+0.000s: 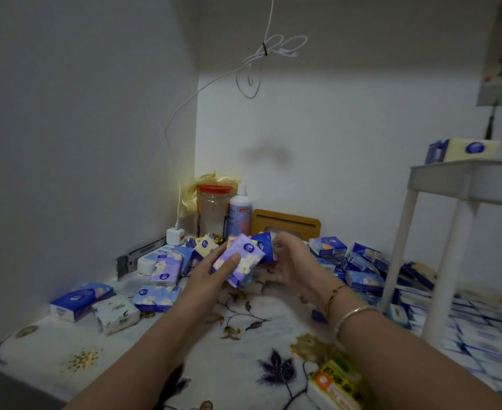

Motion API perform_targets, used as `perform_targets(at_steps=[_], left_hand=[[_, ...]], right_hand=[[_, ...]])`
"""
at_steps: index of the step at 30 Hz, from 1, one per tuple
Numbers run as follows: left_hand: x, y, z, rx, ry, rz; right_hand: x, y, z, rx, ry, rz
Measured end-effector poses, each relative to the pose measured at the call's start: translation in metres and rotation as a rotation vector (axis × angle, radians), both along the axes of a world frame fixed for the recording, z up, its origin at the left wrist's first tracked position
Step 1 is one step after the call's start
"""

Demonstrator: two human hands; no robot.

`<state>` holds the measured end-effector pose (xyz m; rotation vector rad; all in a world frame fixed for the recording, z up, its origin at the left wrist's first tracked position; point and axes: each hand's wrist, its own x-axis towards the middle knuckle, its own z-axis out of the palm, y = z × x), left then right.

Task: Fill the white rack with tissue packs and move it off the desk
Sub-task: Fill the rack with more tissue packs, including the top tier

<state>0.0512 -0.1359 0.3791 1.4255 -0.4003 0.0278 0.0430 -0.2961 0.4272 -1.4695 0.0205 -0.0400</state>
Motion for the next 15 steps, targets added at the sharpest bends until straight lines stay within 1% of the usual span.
perform_targets(at_steps=[3,9,12,15], left_hand=[[-0.003,0.005,0.025,0.033,-0.049,-0.071],[-0.017,0.019,0.088,0.089,-0.087,-0.296],[-0.025,0.015,0.109,0.040,-0.104,-0.397],[-0.037,0.003,0.127,-0.079,-0.105,-0.441]], right_hand=[[-0.010,-0.004,0.023,-0.091,0.001,0.004],[-0.043,-0.002,0.069,-0.343,-0.121,0.093],[-0.068,0.006,0.091,-0.386,-0.217,0.114],[-0.090,0.008,0.109,-0.343,-0.301,0.073]])
